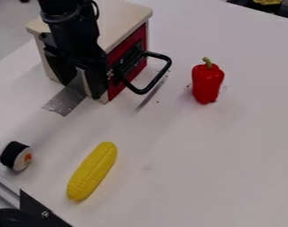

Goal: Place the maize on top of the drawer

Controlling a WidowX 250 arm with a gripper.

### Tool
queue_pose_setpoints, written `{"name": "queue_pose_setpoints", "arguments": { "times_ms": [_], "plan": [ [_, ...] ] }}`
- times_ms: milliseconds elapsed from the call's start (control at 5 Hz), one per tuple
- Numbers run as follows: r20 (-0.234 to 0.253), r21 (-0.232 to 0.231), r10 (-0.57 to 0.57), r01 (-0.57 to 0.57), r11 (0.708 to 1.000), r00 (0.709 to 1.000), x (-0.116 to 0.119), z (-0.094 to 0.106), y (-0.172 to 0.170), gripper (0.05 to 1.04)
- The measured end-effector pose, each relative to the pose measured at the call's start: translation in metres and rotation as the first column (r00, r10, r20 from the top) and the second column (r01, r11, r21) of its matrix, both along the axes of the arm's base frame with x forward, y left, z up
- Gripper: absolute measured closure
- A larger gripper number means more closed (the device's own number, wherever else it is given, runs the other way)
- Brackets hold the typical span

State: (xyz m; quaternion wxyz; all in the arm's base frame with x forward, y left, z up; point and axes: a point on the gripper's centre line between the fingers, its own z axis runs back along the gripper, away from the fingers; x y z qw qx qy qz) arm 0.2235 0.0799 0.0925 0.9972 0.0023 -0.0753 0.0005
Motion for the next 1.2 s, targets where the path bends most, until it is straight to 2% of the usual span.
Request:
{"name": "queue_pose_setpoints", "arguments": {
  "times_ms": [200,400,600,800,1000,1200],
  "plan": [
    [-0.021,-0.01,0.002,-0.002,1.0,1.0,-0.003,-0.006,-0.002,0.086],
    [-0.044,-0.052,-0.003,0.0,0.999,0.999,-0.021,-0.021,-0.021,0.085],
    [-0.057,-0.055,-0.033,0.03,0.998,0.998,-0.034,-0.031,-0.045,0.085],
    [-0.103,-0.033,-0.026,0.022,0.999,0.994,-0.048,-0.046,-0.061,0.086],
    [-0.206,0.063,0.017,-0.004,0.998,0.978,-0.062,-0.07,-0.058,0.086],
    [-0.258,0.119,0.051,-0.021,0.993,0.965,-0.065,-0.086,-0.05,0.085]
  ]
}}
